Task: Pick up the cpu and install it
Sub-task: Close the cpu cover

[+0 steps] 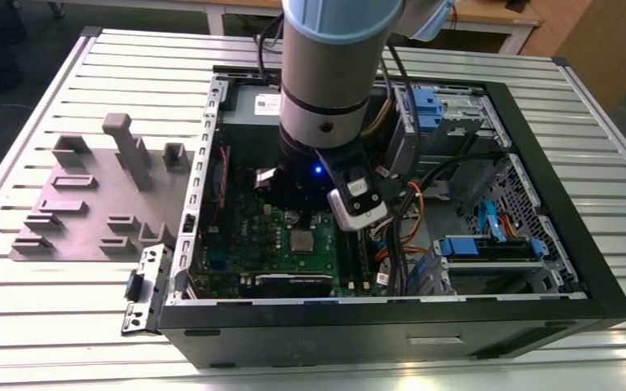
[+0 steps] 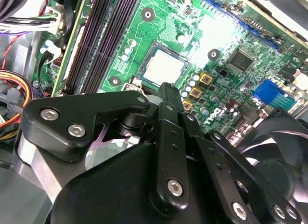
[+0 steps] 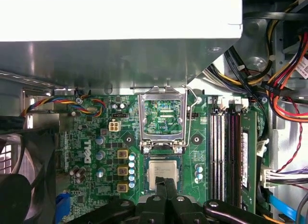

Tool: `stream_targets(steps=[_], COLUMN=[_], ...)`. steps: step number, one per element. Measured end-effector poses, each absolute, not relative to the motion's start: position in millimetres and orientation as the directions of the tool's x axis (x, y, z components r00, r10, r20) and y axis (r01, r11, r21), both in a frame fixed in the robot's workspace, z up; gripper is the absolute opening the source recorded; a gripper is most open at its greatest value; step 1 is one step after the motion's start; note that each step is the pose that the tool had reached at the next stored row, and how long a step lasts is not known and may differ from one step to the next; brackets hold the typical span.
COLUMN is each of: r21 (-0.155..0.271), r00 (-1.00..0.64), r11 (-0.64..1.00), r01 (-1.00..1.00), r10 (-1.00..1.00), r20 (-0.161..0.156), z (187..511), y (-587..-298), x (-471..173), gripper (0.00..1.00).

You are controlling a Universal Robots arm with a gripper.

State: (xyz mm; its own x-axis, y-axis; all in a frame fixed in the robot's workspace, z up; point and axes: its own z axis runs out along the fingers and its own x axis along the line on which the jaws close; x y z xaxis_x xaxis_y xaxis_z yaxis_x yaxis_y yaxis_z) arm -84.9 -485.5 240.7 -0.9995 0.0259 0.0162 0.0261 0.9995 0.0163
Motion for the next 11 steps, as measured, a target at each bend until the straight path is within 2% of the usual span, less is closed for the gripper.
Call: stream_targets(steps=[11], r21=[0.016], r00=[-1.0], r11=[1.0], r01=[0.026], r10=[0.026], r20=[0.016], z=[250.4], y=[-485.5], x=[-84.9], gripper=[0.11])
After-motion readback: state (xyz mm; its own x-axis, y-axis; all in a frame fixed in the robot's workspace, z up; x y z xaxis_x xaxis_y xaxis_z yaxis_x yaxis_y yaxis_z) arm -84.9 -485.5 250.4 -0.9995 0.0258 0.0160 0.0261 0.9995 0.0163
